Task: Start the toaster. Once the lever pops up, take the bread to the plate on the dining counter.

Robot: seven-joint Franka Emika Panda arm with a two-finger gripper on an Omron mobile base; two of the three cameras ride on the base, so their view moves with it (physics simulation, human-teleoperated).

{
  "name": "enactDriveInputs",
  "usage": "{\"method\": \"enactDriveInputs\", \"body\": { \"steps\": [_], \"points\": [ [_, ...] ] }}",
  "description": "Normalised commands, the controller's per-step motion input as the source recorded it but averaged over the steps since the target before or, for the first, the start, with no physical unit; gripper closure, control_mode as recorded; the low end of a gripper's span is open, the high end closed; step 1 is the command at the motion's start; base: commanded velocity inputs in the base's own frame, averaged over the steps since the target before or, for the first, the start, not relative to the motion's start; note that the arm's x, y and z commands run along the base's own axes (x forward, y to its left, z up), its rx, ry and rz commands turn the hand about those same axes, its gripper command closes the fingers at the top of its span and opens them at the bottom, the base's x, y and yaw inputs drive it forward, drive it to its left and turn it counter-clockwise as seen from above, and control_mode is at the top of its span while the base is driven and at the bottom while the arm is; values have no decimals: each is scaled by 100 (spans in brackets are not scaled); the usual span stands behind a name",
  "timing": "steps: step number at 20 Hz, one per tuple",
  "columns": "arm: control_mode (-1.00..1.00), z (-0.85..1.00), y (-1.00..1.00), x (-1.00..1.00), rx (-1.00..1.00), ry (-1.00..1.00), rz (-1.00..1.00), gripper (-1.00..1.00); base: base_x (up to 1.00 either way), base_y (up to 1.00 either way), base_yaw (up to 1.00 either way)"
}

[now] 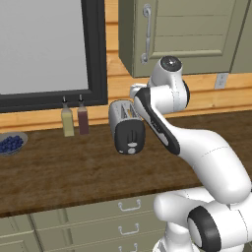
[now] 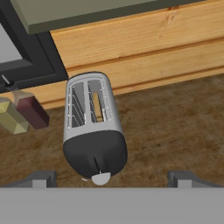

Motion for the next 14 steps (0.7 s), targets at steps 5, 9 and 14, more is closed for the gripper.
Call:
{"method": "enactDriveInputs", "body": {
  "steps": [5, 9, 14],
  "points": [
    [-100, 0, 0, 0, 0, 0, 0, -100, 0, 0, 0],
    [-100, 0, 0, 0, 0, 0, 0, -100, 0, 0, 0],
    [-100, 0, 0, 0, 0, 0, 0, -100, 0, 0, 0]
  ]
}}
